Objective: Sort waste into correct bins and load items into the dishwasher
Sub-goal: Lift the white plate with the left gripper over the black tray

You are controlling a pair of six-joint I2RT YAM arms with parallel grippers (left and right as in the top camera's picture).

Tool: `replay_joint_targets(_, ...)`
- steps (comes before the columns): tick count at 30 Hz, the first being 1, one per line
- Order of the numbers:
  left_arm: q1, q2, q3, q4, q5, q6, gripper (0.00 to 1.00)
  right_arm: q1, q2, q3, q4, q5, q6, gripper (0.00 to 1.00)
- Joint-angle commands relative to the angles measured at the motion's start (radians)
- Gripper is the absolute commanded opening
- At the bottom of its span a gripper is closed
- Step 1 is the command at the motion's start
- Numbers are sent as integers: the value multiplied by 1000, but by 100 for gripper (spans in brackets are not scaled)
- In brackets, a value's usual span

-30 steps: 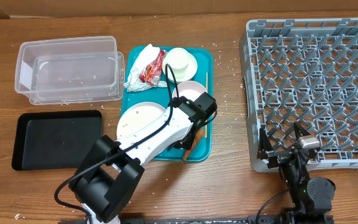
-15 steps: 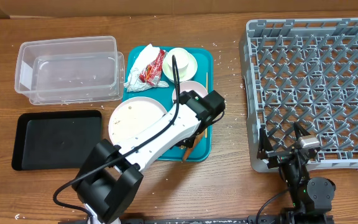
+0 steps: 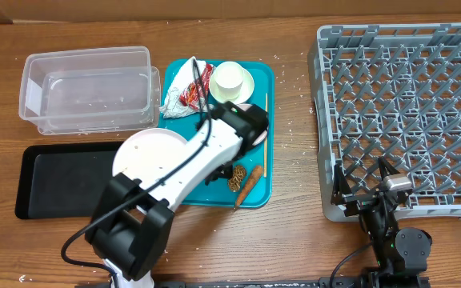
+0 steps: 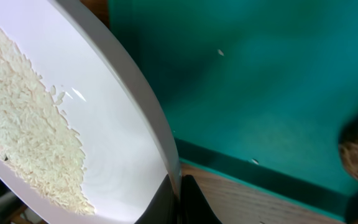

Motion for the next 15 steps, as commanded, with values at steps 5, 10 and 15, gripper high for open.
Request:
replay_joint_targets(5, 138, -134, 25, 12, -21, -24, 4, -3, -10, -10, 4, 9, 3, 100)
replay_joint_targets(10, 276, -205, 25, 74, 112, 91, 4, -3, -10, -10, 4, 9, 2, 100)
replay_joint_targets(15, 411, -217, 24, 84, 154, 140, 4, -3, -10, -10, 4, 9, 3, 100)
